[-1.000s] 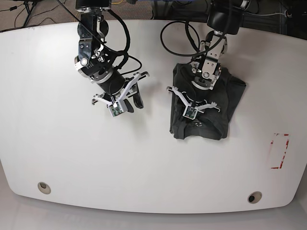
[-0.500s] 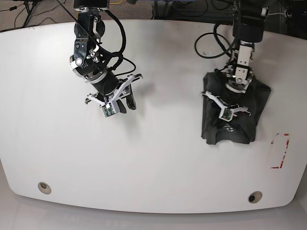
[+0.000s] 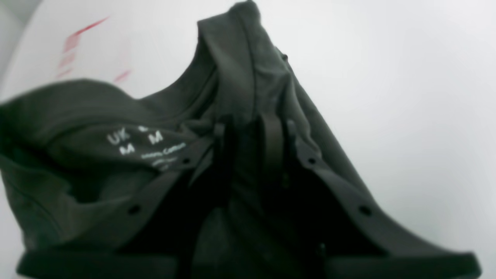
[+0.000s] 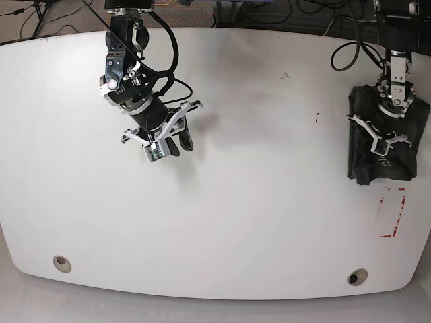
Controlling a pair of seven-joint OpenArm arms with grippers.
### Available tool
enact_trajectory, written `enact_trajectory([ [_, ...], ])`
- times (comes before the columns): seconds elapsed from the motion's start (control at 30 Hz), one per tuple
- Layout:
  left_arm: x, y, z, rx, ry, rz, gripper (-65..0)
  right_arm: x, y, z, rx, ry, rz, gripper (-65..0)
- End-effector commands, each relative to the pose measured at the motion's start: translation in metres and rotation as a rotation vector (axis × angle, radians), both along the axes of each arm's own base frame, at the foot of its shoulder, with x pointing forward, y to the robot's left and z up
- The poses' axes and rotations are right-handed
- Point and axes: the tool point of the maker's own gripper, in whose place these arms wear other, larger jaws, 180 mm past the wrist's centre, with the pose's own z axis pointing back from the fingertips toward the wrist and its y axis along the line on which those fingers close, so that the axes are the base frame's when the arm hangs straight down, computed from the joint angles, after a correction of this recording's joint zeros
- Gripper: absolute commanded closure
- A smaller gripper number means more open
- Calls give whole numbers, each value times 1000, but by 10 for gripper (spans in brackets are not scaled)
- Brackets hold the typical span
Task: Layout the t-shirt on the table in an organized manner, then fold the t-shirt properly
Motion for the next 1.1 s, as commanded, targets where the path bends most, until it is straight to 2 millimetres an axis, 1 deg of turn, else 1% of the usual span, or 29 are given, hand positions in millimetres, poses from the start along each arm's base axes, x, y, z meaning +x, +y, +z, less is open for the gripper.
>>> enact_trajectory([
  [0.0, -45, 35, -46, 152, 292, 23, -101, 7, 3, 18, 26, -64, 4, -173],
  [0.13, -46, 53, -36, 173, 295, 27, -101, 8, 3, 24, 24, -81, 4, -173],
  [0.27, -46, 62, -29, 168, 297, 24, -101, 7, 3, 28, 23, -90, 5, -173],
  [0.4, -51, 76, -23, 178, 300, 40, -101, 2, 4, 24, 23, -78, 6, -173],
  [0.5, -50, 84, -17, 183, 289, 56, -101, 0, 4, 24, 21, -76, 6, -173],
  [0.57, -49, 85, -16, 182, 285, 62, -101, -1, 4, 24, 19, -76, 8, -173],
  [0.63, -50, 87, -15, 183, 284, 65, -101, -6, 4, 20, 18, -64, 7, -173],
  [0.7, -49, 96, -5, 209, 275, 64, -99, -8, 4, 17, 19, -56, 7, -173],
  [0.77, -45, 99, 6, 232, 251, 51, -99, -10, 4, 16, 17, -51, 7, -173],
  [0.9, -39, 92, 26, 238, 191, 31, -99, -11, 4, 14, 17, -46, 7, -173],
  [0.97, -39, 90, 40, 227, 151, 33, -100, -12, 4, 14, 17, -45, 7, -173],
  [1.07, -33, 82, 62, 219, 87, 25, -101, -15, 4, 11, 17, -36, 7, -173],
])
